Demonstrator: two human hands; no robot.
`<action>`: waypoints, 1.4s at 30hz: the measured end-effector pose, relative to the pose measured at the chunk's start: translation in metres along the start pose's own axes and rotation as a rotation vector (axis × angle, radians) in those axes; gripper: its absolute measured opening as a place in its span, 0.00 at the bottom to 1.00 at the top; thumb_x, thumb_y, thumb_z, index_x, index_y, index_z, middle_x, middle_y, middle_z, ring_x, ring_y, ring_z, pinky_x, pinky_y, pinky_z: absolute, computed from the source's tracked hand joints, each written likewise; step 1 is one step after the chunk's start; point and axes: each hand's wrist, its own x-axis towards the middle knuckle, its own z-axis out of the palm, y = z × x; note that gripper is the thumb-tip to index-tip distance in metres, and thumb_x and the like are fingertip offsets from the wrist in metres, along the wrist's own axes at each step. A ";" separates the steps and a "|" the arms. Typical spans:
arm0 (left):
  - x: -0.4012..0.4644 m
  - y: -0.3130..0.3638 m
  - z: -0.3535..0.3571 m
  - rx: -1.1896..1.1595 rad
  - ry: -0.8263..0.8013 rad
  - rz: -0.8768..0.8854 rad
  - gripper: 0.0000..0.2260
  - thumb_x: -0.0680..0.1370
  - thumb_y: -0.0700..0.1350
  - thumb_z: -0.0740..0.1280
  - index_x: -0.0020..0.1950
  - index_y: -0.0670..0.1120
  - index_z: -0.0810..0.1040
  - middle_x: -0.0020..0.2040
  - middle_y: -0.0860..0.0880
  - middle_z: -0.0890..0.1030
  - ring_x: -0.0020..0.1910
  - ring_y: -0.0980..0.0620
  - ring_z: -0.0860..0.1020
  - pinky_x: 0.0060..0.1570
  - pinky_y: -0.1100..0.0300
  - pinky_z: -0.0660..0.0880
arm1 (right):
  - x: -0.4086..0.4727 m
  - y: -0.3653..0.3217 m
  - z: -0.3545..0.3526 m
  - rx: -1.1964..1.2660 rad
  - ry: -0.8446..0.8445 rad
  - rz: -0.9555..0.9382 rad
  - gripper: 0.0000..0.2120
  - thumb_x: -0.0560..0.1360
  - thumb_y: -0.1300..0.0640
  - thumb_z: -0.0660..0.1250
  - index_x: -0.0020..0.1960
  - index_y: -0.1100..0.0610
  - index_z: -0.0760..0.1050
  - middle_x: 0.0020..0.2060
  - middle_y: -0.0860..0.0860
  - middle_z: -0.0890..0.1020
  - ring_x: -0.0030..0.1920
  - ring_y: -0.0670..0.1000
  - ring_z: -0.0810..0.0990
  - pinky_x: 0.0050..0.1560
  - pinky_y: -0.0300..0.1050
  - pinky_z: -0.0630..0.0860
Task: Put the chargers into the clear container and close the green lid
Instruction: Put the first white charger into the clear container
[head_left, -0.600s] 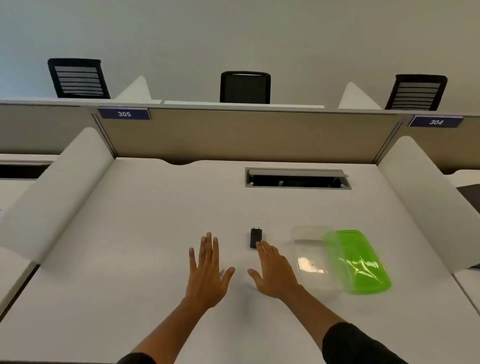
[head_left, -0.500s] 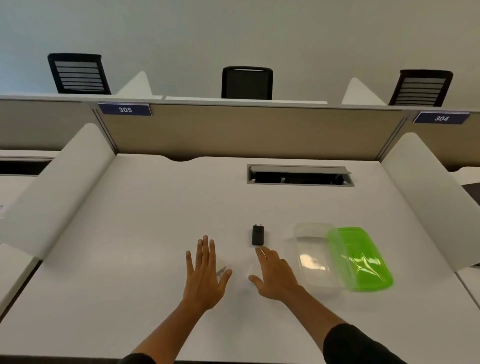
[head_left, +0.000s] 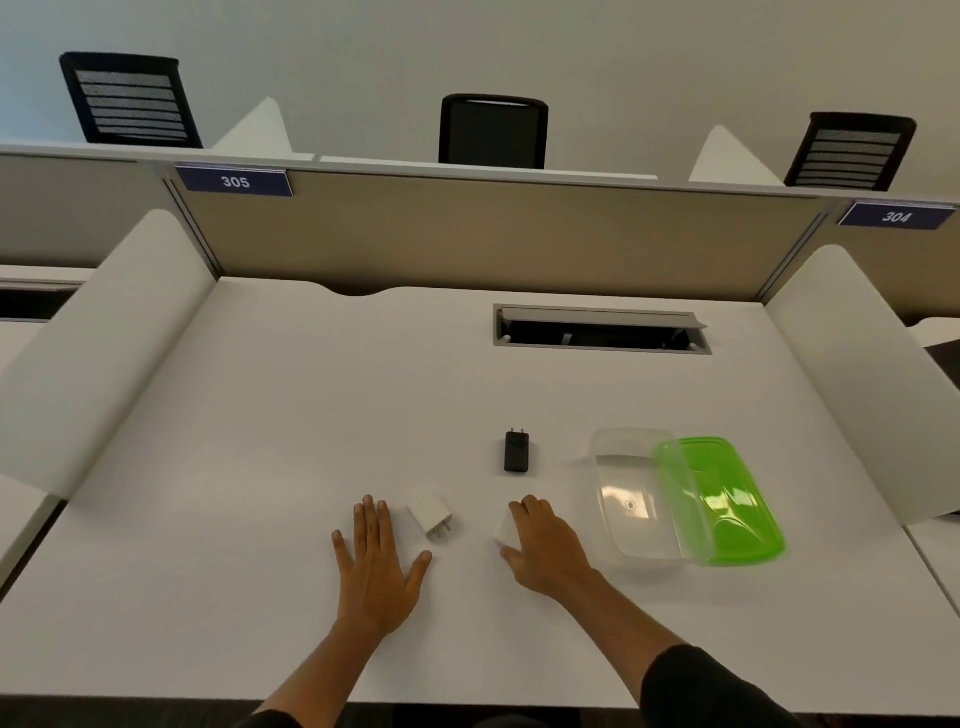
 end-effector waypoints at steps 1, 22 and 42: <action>0.000 0.000 0.002 -0.007 0.000 -0.005 0.54 0.69 0.75 0.24 0.85 0.40 0.33 0.87 0.40 0.33 0.87 0.41 0.34 0.86 0.35 0.40 | 0.000 0.000 0.000 0.005 0.003 0.002 0.25 0.79 0.43 0.66 0.71 0.55 0.69 0.66 0.51 0.73 0.65 0.54 0.74 0.60 0.49 0.79; 0.003 -0.007 0.028 -0.004 0.127 -0.005 0.44 0.81 0.70 0.45 0.88 0.41 0.50 0.89 0.41 0.50 0.89 0.42 0.50 0.84 0.32 0.51 | 0.029 0.067 -0.111 0.174 0.478 0.157 0.29 0.74 0.44 0.74 0.70 0.57 0.74 0.61 0.51 0.77 0.63 0.54 0.76 0.51 0.52 0.83; 0.005 -0.005 0.030 -0.021 0.157 -0.015 0.43 0.81 0.69 0.47 0.87 0.42 0.53 0.89 0.42 0.53 0.89 0.42 0.52 0.84 0.33 0.52 | 0.005 0.149 -0.100 -0.197 0.064 0.324 0.22 0.79 0.51 0.69 0.69 0.56 0.69 0.65 0.51 0.74 0.67 0.55 0.76 0.60 0.53 0.80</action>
